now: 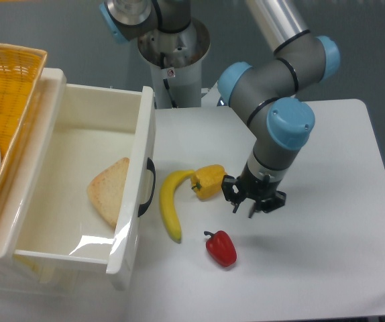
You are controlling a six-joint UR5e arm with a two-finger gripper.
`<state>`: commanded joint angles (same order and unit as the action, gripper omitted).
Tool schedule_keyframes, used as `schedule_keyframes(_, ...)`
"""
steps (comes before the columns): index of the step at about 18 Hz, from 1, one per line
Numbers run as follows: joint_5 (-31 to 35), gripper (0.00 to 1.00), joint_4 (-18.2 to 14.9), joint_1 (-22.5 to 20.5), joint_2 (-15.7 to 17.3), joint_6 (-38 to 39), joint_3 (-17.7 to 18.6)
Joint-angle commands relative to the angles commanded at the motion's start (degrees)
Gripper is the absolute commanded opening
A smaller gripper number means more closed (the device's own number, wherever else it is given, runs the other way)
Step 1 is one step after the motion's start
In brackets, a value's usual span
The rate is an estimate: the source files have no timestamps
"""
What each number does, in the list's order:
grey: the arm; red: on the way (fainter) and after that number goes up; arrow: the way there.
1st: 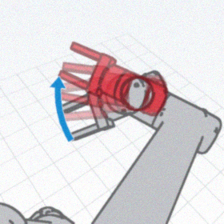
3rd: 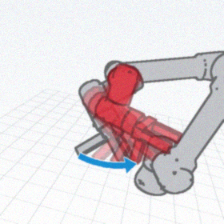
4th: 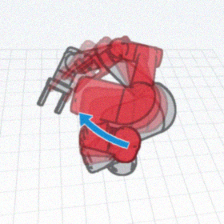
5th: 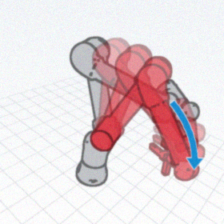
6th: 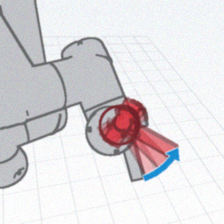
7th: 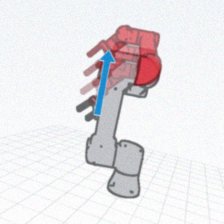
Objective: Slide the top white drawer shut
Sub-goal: 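Lower the gripper beside the drawer front, past the yellow pepper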
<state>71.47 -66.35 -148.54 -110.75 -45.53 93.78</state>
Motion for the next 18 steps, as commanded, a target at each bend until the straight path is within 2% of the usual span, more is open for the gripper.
schedule_keyframes(3,-3.4,0.05,-3.9,0.1,0.3,1.5,-1.0)
schedule_keyframes(7,-6.9,0.05,-7.2,0.3,1.5,5.5,-1.1)
schedule_keyframes(18,-12.8,0.06,-10.2,3.1,2.2,9.7,-1.3)
